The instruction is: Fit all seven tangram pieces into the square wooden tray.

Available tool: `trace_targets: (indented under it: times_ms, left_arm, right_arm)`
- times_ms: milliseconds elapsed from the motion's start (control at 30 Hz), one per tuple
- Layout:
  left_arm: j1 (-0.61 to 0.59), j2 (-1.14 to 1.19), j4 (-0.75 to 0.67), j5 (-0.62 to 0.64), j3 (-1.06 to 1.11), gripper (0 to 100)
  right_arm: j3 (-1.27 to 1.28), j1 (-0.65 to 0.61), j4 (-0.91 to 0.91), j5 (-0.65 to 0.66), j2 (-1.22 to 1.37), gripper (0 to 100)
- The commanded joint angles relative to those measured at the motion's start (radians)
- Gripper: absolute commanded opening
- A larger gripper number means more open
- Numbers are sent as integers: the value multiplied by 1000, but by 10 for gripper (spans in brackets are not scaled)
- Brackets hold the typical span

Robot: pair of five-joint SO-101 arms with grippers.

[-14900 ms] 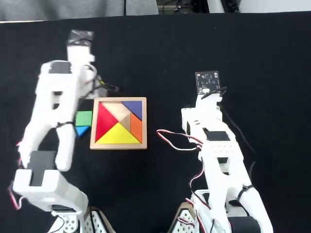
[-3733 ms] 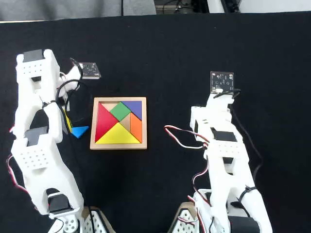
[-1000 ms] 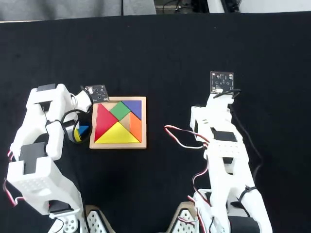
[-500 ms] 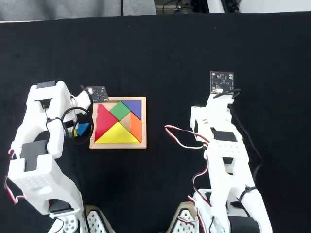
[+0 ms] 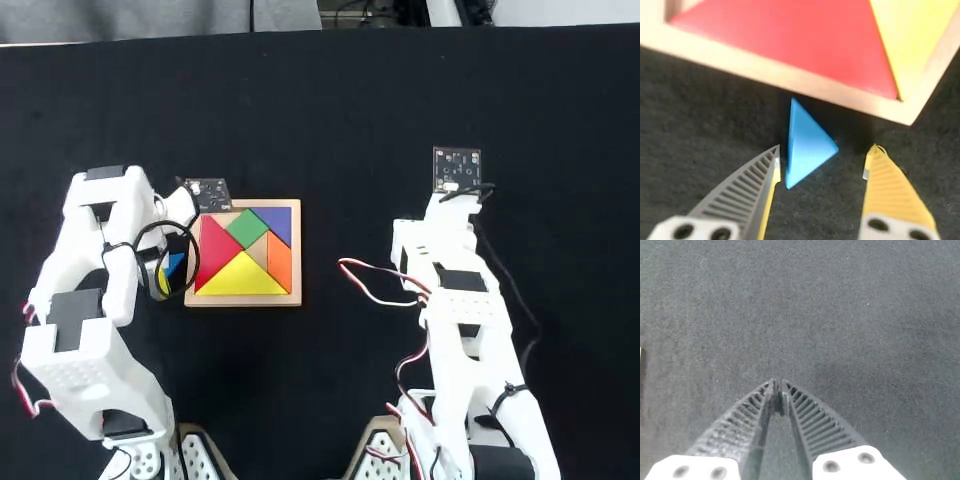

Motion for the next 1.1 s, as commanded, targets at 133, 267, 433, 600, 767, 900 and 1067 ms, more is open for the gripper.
trace_targets:
  times_ms: [133, 267, 433, 600, 767, 900, 1067]
  left_arm:
    - [35, -5, 5, -170, -64, 267]
    - [28, 28, 5, -172, -68, 266]
    - [27, 92, -32, -172, -74, 266]
    - [27, 92, -29, -172, -74, 162]
    - [25, 92, -28, -172, -70, 130]
    - [35, 75, 21, -170, -94, 127]
    - [68, -48, 183, -169, -163, 127]
  right_arm:
    - [-53, -18, -23, 11, -38, 11]
    - [-53, -18, -23, 11, -38, 11]
    - [-53, -18, -23, 11, -38, 11]
    - [-53, -18, -23, 11, -38, 11]
    - [-53, -18, -23, 11, -38, 11]
    - [-53, -18, -23, 11, -38, 11]
    - [-53, -18, -23, 11, -38, 11]
